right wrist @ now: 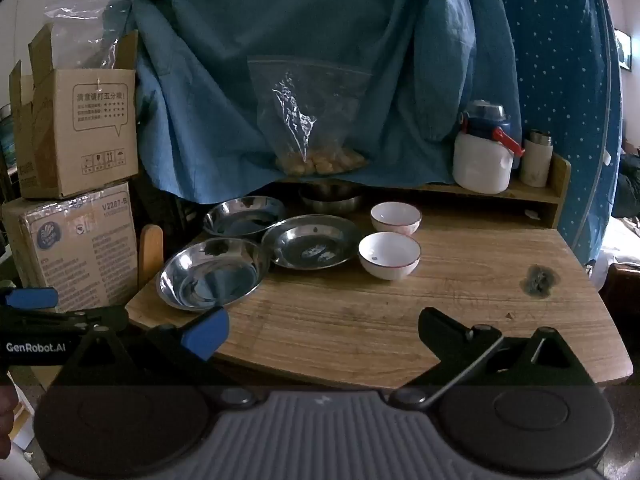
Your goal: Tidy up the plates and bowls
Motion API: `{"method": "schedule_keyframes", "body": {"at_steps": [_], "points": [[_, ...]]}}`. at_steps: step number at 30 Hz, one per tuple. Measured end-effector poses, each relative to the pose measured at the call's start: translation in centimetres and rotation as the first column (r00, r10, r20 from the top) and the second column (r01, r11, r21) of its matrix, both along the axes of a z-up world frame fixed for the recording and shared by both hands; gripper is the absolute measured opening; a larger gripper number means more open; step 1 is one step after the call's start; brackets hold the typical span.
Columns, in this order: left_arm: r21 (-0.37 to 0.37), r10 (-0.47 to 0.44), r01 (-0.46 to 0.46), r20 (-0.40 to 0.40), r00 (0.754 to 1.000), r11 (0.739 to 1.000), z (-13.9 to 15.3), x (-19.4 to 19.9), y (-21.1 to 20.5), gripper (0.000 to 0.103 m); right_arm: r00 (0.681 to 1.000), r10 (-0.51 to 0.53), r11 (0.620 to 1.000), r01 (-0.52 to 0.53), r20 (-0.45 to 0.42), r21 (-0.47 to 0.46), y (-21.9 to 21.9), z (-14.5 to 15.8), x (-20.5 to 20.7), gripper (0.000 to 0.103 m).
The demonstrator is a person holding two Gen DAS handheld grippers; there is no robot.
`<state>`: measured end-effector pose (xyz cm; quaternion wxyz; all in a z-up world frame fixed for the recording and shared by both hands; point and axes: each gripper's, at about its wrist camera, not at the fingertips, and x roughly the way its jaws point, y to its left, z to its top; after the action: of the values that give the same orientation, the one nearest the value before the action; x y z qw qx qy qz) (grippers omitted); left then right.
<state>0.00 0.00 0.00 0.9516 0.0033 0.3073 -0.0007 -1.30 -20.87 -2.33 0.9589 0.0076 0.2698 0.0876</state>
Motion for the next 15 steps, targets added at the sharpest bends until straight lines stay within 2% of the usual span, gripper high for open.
{"method": "schedule_keyframes", "body": {"at_steps": [15], "points": [[-0.003,-0.005,0.005,-0.008,1.0,1.0,-0.22,-0.06,-0.13,0.102,1.0,-0.001,1.0,0.001,-0.003,-0.003,-0.09,0.04,-0.03,0.103]]}}
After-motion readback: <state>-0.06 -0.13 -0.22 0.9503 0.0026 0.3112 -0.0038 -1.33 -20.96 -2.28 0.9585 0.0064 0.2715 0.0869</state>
